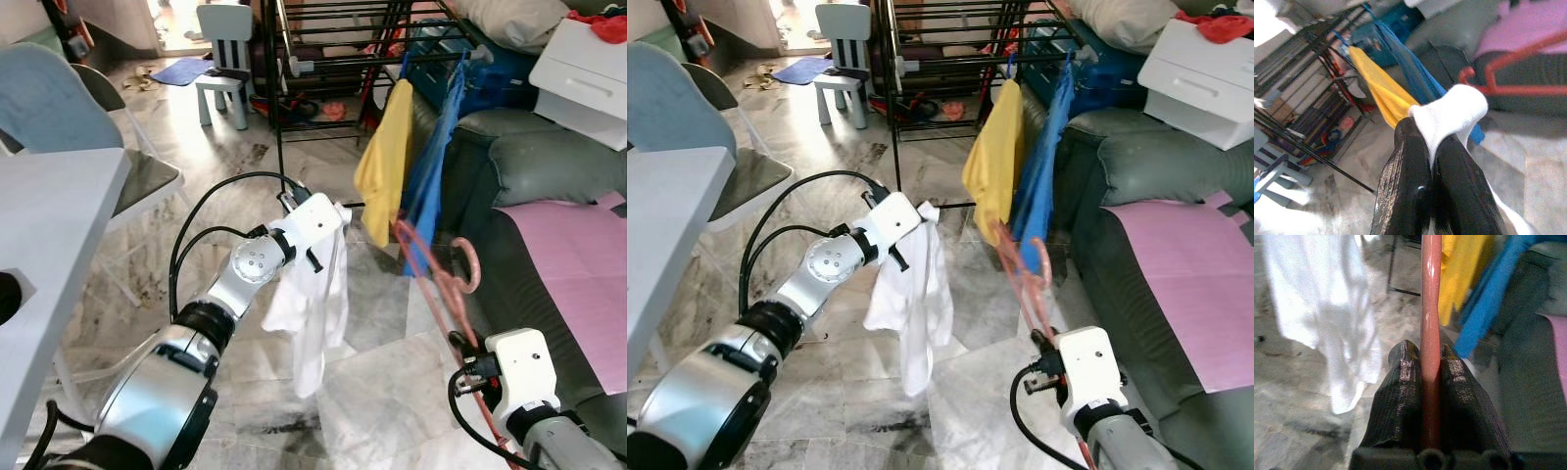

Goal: Hang hanger

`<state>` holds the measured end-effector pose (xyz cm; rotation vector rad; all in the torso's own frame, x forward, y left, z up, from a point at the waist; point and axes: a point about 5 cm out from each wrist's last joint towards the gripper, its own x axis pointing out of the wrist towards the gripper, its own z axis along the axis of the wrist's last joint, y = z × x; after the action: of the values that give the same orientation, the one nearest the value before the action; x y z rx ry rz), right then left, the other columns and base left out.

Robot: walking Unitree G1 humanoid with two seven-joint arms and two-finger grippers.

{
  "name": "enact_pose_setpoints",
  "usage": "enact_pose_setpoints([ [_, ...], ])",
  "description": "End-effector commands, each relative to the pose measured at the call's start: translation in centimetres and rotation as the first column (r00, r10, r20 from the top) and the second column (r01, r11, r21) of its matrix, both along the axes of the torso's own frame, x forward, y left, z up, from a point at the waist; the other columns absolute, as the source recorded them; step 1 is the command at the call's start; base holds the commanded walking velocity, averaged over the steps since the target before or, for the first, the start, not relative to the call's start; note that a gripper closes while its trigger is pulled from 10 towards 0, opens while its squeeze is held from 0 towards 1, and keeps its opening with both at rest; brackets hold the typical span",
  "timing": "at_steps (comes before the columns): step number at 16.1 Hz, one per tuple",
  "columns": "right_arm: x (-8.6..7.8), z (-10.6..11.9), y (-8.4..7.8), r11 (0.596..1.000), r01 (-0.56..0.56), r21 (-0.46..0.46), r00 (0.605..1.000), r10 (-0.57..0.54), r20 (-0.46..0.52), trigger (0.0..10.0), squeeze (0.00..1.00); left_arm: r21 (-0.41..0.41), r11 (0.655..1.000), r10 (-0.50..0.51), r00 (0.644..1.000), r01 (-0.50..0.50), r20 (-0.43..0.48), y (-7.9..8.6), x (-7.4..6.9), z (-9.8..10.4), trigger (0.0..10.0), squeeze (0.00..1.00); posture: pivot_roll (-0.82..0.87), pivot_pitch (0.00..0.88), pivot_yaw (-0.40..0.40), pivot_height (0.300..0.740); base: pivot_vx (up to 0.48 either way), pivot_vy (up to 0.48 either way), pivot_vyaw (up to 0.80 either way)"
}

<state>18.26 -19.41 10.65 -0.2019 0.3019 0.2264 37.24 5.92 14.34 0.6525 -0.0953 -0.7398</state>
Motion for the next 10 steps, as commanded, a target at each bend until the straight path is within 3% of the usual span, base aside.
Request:
enact_pose_setpoints([
  [1,-0.3,0.9,0.7,0.998,-0.069,0.015,0.997,0.069,0.017,10.0,0.00,0.061,0.998,-0.020,1.000,0.019,0.019,0.0,0.3,0.5,10.0,0.00,-0.13,0.000,0.025,0.740,0.000,0.000,0.00],
  [6,-1.4,1.2,1.3,0.982,-0.187,0.032,0.982,0.188,-0.032,10.0,0.00,0.194,0.970,0.143,0.989,-0.148,0.040,2.0,0.9,-1.1,10.0,0.00,-0.13,0.000,0.024,0.740,0.000,0.000,0.00],
  [10,-2.2,0.8,1.3,0.963,-0.269,0.023,0.958,0.270,-0.100,10.0,0.00,0.197,0.963,0.176,0.983,-0.182,0.048,2.3,1.1,-1.1,10.0,0.00,-0.12,0.000,0.017,0.740,0.000,0.000,0.00],
])
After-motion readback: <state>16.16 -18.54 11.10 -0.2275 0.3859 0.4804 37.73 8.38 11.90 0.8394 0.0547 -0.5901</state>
